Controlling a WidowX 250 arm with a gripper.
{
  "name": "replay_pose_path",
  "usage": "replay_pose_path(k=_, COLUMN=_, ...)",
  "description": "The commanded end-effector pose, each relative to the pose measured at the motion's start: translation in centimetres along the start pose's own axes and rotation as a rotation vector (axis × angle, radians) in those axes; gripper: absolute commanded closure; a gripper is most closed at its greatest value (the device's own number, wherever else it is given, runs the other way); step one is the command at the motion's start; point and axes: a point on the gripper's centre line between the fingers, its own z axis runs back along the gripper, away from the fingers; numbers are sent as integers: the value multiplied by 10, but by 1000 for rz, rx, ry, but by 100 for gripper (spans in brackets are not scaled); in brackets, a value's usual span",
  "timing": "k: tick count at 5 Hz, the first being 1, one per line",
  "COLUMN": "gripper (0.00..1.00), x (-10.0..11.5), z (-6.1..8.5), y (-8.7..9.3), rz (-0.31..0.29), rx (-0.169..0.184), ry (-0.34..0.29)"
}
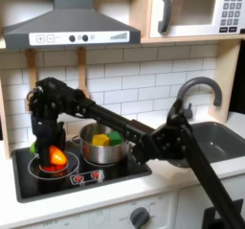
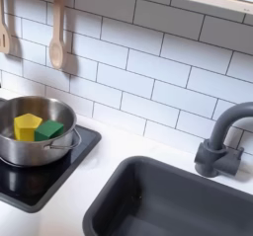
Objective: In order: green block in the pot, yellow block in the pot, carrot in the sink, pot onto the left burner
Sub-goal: 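Put the carrot in the sink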
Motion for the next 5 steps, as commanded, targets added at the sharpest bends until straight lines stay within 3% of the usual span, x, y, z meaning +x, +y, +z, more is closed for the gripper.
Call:
replay_pose_path(k=1, gripper=0, x=-4, z=-13, y=5, rz=-9, rx=22, ry=-7)
replay_pose_path(k=2, gripper=0, x=-4, z=-11, y=4, rz=-23, rx=25, ry=-23)
replay_pose_path(k=3, gripper=100, x=-6, z=-7, y=3, rz=-40, rx=19, ry=-30)
replay_pose_path(k=5, gripper=100, x=-10, z=4, y=4, rz=-82, rx=8, ry=-38)
